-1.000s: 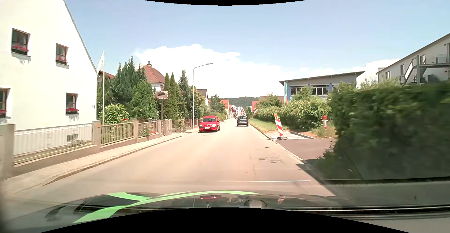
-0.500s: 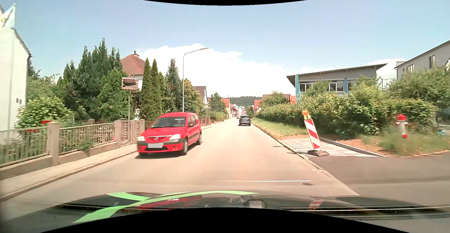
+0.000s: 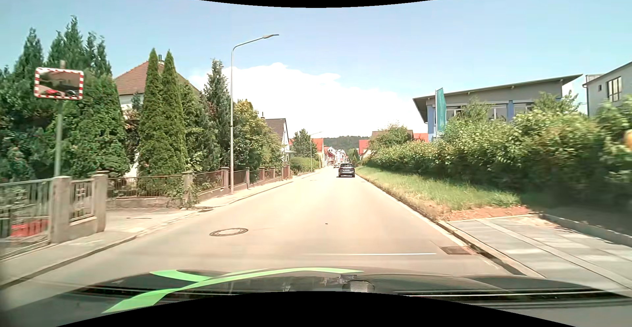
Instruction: Follow the waypoints while adhering to traffic rules and regulations
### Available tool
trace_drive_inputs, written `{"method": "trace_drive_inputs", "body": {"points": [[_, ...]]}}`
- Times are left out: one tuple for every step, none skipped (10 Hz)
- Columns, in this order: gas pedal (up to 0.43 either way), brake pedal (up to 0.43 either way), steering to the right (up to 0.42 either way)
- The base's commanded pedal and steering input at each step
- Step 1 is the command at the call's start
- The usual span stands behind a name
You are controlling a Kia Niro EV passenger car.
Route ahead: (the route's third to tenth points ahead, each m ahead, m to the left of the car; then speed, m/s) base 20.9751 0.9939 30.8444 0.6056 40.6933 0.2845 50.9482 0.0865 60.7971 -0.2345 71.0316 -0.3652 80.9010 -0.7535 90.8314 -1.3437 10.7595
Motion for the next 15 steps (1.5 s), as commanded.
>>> {"method": "trace_drive_inputs", "body": {"points": [[0.059,0.0,-0.004],[0.059,0.0,0.001],[0.059,0.0,0.006],[0.067,0.0,0.007],[0.067,0.0,0.007],[0.079,0.0,0.009],[0.079,0.0,0.013],[0.079,0.0,0.014],[0.087,0.0,0.012],[0.087,0.0,0.011],[0.098,0.0,0.011],[0.11,0.0,0.009],[0.11,0.0,0.008],[0.11,0.0,0.008],[0.11,0.0,0.008]]}}
